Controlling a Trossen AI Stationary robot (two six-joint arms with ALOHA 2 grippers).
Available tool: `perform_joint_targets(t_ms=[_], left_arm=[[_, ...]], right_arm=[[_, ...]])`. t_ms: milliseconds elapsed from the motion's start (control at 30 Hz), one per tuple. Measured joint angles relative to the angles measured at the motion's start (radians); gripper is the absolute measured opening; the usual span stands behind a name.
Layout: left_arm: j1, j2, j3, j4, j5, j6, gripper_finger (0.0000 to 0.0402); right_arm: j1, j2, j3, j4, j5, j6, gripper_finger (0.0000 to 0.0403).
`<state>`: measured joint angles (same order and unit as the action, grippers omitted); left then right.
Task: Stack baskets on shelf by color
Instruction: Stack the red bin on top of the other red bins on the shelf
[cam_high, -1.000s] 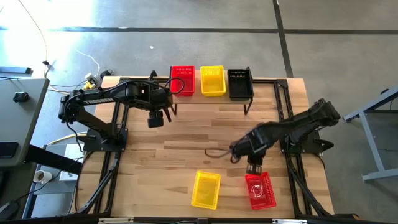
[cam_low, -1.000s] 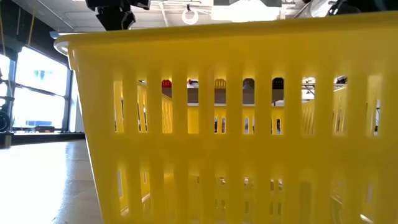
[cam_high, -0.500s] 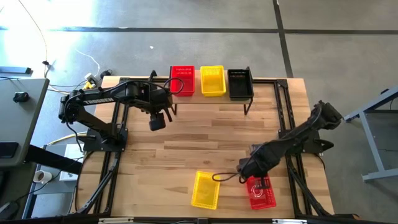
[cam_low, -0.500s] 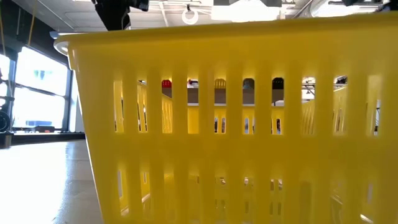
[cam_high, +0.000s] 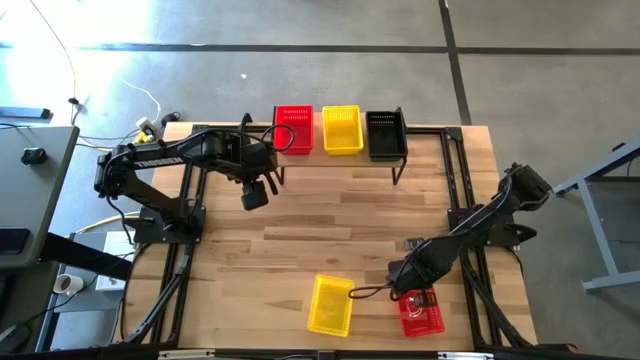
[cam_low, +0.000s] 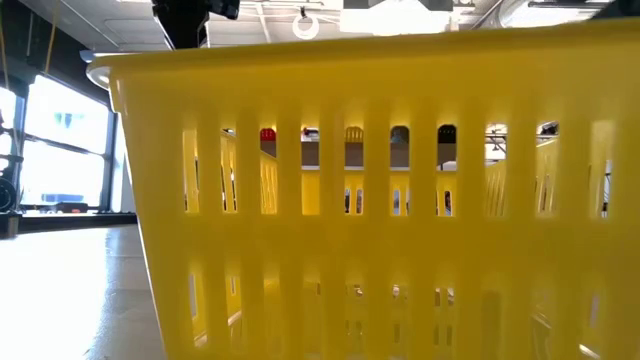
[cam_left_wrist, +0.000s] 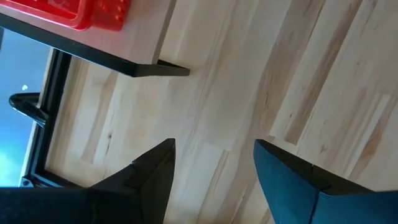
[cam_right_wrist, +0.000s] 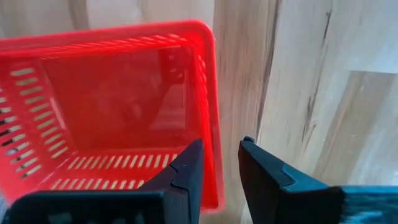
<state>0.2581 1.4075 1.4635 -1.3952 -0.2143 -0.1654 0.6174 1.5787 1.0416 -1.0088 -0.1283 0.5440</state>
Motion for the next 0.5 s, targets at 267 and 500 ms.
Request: perform_joint_targets(t_ms=[267,500], left_arm=[[-0.007,0.0,0.0,0.001,0.005,-0.018,0.0209],[-0.035,0.0,0.0,0.001,0.004,-0.015,0.0209]], right_arm=[[0.0,0.0,-0.09,0.101,-0.031,0.041,0.0086],[-0.03,0.0,-0.101,0.112,-0.08,0.091,0.0012]])
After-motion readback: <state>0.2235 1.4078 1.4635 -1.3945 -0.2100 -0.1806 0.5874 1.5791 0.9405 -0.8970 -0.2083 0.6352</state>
